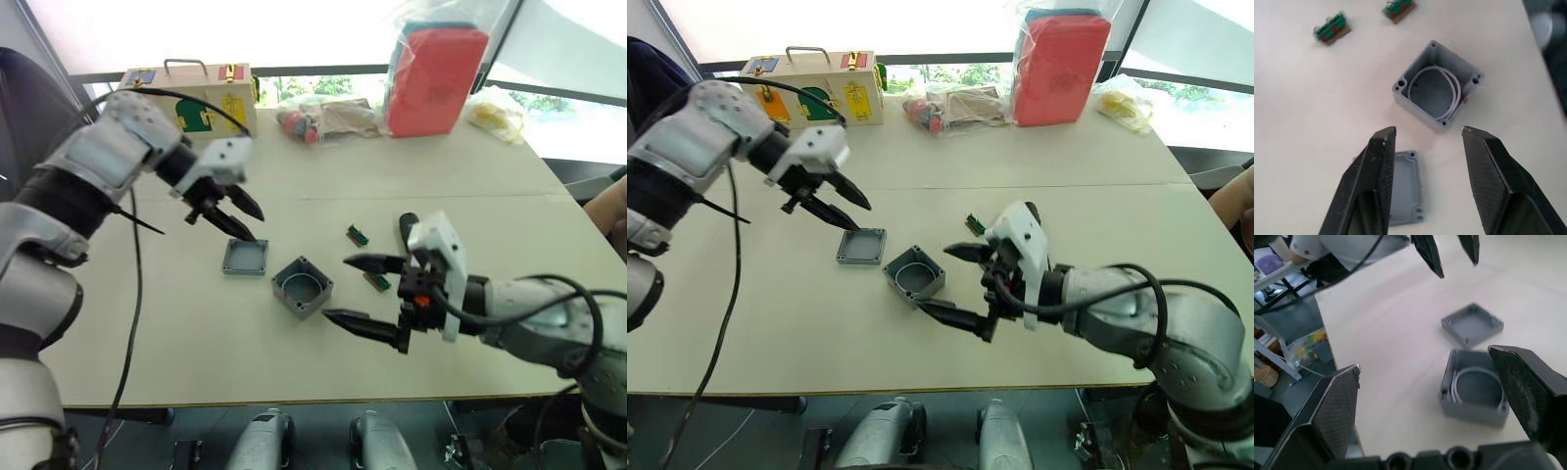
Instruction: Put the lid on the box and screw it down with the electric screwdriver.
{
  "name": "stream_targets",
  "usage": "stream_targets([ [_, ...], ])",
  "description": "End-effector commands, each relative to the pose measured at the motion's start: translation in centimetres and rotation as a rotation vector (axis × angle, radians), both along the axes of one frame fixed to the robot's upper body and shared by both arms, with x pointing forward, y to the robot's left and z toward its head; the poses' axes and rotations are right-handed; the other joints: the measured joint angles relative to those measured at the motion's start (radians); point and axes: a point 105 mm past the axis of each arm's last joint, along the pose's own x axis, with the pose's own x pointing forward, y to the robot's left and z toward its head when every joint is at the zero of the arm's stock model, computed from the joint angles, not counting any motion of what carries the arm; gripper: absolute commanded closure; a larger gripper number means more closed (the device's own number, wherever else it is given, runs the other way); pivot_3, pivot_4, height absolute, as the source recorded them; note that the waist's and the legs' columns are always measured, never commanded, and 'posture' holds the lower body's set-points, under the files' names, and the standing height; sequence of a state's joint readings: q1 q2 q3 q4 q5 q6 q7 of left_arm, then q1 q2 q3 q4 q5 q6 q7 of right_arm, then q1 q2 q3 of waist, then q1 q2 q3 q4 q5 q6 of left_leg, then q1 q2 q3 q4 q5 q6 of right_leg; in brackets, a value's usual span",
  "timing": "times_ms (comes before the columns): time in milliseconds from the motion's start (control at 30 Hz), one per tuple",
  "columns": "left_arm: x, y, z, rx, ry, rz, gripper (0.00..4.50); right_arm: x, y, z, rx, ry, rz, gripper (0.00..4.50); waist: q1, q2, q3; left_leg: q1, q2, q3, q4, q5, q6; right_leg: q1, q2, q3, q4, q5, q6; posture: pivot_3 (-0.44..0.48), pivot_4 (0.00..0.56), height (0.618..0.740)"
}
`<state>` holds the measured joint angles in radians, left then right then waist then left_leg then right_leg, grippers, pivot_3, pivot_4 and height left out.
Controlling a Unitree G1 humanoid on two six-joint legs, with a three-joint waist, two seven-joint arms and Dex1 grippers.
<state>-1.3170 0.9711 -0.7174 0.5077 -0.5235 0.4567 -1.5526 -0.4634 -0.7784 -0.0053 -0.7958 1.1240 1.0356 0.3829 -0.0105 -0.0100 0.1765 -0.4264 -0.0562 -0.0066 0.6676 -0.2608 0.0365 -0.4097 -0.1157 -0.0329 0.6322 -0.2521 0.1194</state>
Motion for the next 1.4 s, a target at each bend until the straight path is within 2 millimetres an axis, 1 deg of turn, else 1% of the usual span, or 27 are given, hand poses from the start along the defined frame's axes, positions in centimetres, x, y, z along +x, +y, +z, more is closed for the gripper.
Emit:
stream_targets([
  [33, 2.7, 1.2, -0.3, -0.06, -0.015, 0.442, 2.36, 0.5, 0.9, -0.5, -0.079, -0.083, 0.045, 0.0, 0.003, 0.0, 0.0, 0.0, 0.0, 0.0, 0.0, 0.0, 0.0, 0.0, 0.0, 0.0, 0.0, 0.0, 0.0, 0.0, 0.15, 0.74],
  [67, 3.2, 1.9, -1.4, -0.031, 0.006, 0.572, 2.36, 0.8, 1.1, -0.6, -0.097, -0.104, 0.048, 0.0, 0.002, 0.0, 0.0, 0.0, -0.001, 0.0, 0.001, 0.0, 0.0, 0.0, -0.001, 0.0, 0.001, 0.0, 0.0, 0.0, 0.15, 0.74],
  [133, 3.2, 2.5, -3.0, -0.002, 0.041, 0.713, 2.36, 1.4, 1.4, -0.8, -0.123, -0.142, 0.053, 0.0, -0.001, 0.0, 0.0, 0.0, -0.001, 0.0, 0.002, 0.0, 0.0, 0.001, -0.001, 0.001, 0.002, 0.0, 0.0, 0.0, 0.15, 0.74],
  [200, 3.1, 2.5, -4.1, -0.011, 0.092, 0.804, 2.36, 1.9, 1.8, -1.0, -0.136, -0.172, 0.055, 0.0, -0.003, 0.0, 0.0, 0.0, -0.002, 0.0, 0.002, 0.0, 0.0, 0.0, -0.001, 0.001, 0.002, 0.0, 0.001, 0.0, 0.15, 0.74],
  [300, 3.6, 3.2, -5.5, 0.015, 0.1, 0.939, 2.36, 2.2, 2.3, -1.2, -0.134, -0.19, 0.068, 0.0, -0.001, -0.001, 0.0, -0.001, -0.001, 0.0, 0.002, 0.0, -0.001, -0.002, -0.001, 0.001, 0.006, 0.0, 0.001, 0.0, 0.15, 0.74],
  [433, 3.8, 3.9, -6.6, 0.066, 0.096, 1.028, 2.36, 2.3, 2.5, -1.7, -0.138, -0.201, 0.079, 0.0, -0.001, -0.001, 0.0, -0.001, -0.002, 0.0, 0.002, 0.001, -0.001, -0.002, -0.001, 0.001, 0.006, 0.0, 0.001, 0.0, 0.15, 0.74],
  [567, 4.0, 4.6, -7.7, 0.094, 0.116, 1.084, 2.36, 2.4, 2.6, -2.0, -0.136, -0.208, 0.072, 0.0, 0.002, -0.001, 0.0, -0.001, -0.002, 0.0, 0.002, 0.001, -0.002, -0.002, -0.001, 0.002, 0.006, 0.0, 0.001, 0.0, 0.15, 0.74],
  [667, 3.9, 4.4, -8.9, 0.108, 0.151, 1.081, 2.36, 2.4, 2.6, -2.1, -0.127, -0.21, 0.056, 0.0, 0.002, -0.001, 0.0, -0.001, -0.002, 0.0, 0.002, 0.002, -0.004, -0.002, -0.001, 0.002, 0.006, 0.0, 0.001, 0.0, 0.15, 0.74],
  [800, 4.1, 4.0, -9.8, 0.121, 0.163, 1.069, 2.36, 2.5, 2.6, -2.1, -0.121, -0.212, 0.043, 0.0, 0.002, -0.001, 0.0, -0.001, -0.002, 0.0, 0.001, 0.002, -0.004, -0.002, -0.001, 0.002, 0.006, 0.0, 0.0, 0.0, 0.15, 0.74],
  [933, 3.8, 4.0, -11.1, 0.18, 0.172, 1.046, 2.36, 2.7, 2.5, -1.9, -0.114, -0.215, 0.024, 0.0, 0.002, -0.001, 0.0, -0.001, -0.002, 0.0, 0.001, 0.003, -0.005, -0.002, -0.002, 0.002, 0.006, 0.0, 0.0, 0.0, 0.15, 0.74],
  [1033, 4.1, 3.8, -11.7, 0.181, 0.18, 1.045, 2.36, 2.7, 2.4, -1.8, -0.113, -0.216, 0.014, 0.0, 0.004, -0.001, 0.0, -0.001, -0.002, 0.0, 0.001, 0.003, -0.005, -0.002, -0.002, 0.002, 0.006, 0.0, 0.0, 0.0, 0.15, 0.74],
  [1133, 4.4, 3.6, -12.2, 0.176, 0.172, 1.043, 3.1, 2.8, 2.2, -1.9, -0.119, -0.214, 0.003, 0.0, 0.01, -0.001, 0.0, 0.0, -0.003, 0.0, 0.001, 0.002, -0.004, -0.002, -0.002, 0.002, 0.006, 0.0, 0.0, 0.0, 0.15, 0.74],
  [1233, 4.6, 3.4, -12.6, 0.168, 0.165, 1.042, 4.22, 3.0, 1.9, -1.7, -0.122, -0.209, -0.017, 0.0, 0.019, -0.001, -0.001, 0.001, -0.003, 0.0, 0.001, 0.002, -0.004, -0.002, -0.002, 0.002, 0.006, 0.0, 0.0, 0.0, 0.15, 0.74],
  [1267, 4.6, 3.5, -12.8, 0.171, 0.156, 1.038, 4.46, 3.1, 1.7, -1.6, -0.12, -0.205, -0.03, 0.0, 0.022, 0.0, -0.001, 0.001, -0.003, 0.0, 0.001, 0.002, -0.004, -0.002, -0.002, 0.002, 0.006, 0.0, 0.0, 0.0, 0.15, 0.74],
  [1400, 4.9, 3.5, -12.9, 0.145, 0.135, 1.051, 4.46, 4.2, 0.4, -1.4, -0.104, -0.167, -0.112, 0.0, 0.024, -0.001, -0.002, 0.002, -0.003, 0.0, 0.002, 0.002, -0.004, -0.001, -0.003, 0.002, 0.007, 0.0, 0.0, 0.0, 0.15, 0.74],
])
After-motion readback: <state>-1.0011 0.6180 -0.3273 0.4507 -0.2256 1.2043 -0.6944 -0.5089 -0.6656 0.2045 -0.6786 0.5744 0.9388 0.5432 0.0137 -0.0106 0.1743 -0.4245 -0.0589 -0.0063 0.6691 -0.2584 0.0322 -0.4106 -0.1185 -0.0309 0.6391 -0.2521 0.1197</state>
